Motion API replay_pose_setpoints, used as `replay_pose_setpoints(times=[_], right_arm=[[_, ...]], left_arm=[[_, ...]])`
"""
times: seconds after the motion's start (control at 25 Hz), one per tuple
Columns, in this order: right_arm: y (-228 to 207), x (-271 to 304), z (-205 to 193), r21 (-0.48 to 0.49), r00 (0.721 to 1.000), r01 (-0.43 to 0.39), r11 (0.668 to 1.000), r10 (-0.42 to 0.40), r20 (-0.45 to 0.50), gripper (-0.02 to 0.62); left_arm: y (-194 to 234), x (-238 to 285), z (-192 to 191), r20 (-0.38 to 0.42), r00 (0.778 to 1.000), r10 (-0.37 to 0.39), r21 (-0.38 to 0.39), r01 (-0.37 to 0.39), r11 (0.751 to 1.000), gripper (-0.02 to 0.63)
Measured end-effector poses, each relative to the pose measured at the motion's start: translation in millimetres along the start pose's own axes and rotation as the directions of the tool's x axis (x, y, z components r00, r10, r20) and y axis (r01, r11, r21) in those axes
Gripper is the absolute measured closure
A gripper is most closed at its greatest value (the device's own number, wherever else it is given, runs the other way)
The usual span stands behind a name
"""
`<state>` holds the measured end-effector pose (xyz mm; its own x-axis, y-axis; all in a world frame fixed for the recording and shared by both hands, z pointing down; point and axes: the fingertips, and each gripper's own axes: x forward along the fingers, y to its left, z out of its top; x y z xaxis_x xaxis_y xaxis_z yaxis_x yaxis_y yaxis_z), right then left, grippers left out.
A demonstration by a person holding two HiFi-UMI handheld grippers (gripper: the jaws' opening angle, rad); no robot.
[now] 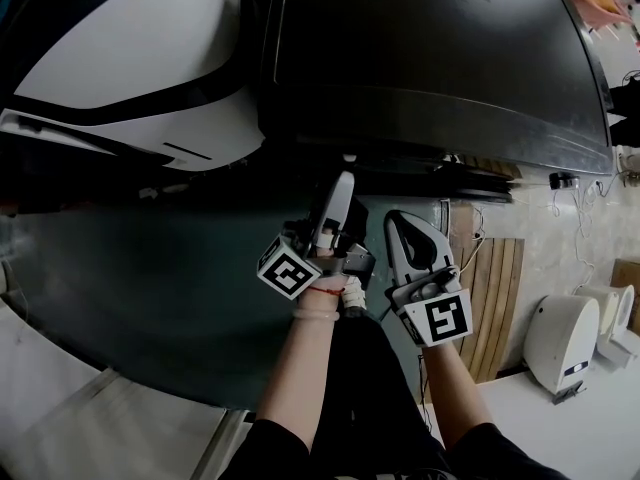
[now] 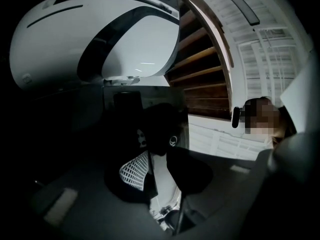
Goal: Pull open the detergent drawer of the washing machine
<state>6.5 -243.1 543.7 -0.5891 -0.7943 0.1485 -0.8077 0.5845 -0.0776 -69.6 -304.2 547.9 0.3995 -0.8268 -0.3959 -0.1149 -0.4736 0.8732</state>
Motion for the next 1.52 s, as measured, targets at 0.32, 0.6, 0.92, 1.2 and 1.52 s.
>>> replay_pose_setpoints(times=[0.32,0.6,0.92,1.2,1.52], right_arm=[[13.3,-14.2,0.4,0.010,1.000,0.005,1.000,-0.005,-0.010,0.583],[27.4,-26.3,2.7,-0.016,1.000,0.017,1.000,-0.017,0.016,0.583],[40.5,-44.0,1.9,0.007,0.999,0.044,0.999,-0.044,0.015,0.583],[53.6,-59.1,10.0,0.002,0.995,0.053,0.999,-0.053,0.089,0.584],[70.3,-75.7,9.4,-0.014,0.994,0.058,0.998,-0.056,0.096,0.584]], left_arm=[[-12.7,-16.0,-7.5,-0.026,1.000,-0.002,-0.005,0.002,1.000,0.488],[-20.5,-33.7,-14.0,-0.047,0.999,-0.004,-0.001,0.004,1.000,0.488],[-30.4,-51.5,-20.8,-0.050,0.999,0.001,-0.010,-0.001,1.000,0.488],[-38.7,-69.9,-29.1,-0.069,0.998,0.003,-0.012,-0.004,1.000,0.488],[-50.4,-89.3,-36.8,-0.086,0.996,0.006,-0.018,-0.007,1.000,0.488]])
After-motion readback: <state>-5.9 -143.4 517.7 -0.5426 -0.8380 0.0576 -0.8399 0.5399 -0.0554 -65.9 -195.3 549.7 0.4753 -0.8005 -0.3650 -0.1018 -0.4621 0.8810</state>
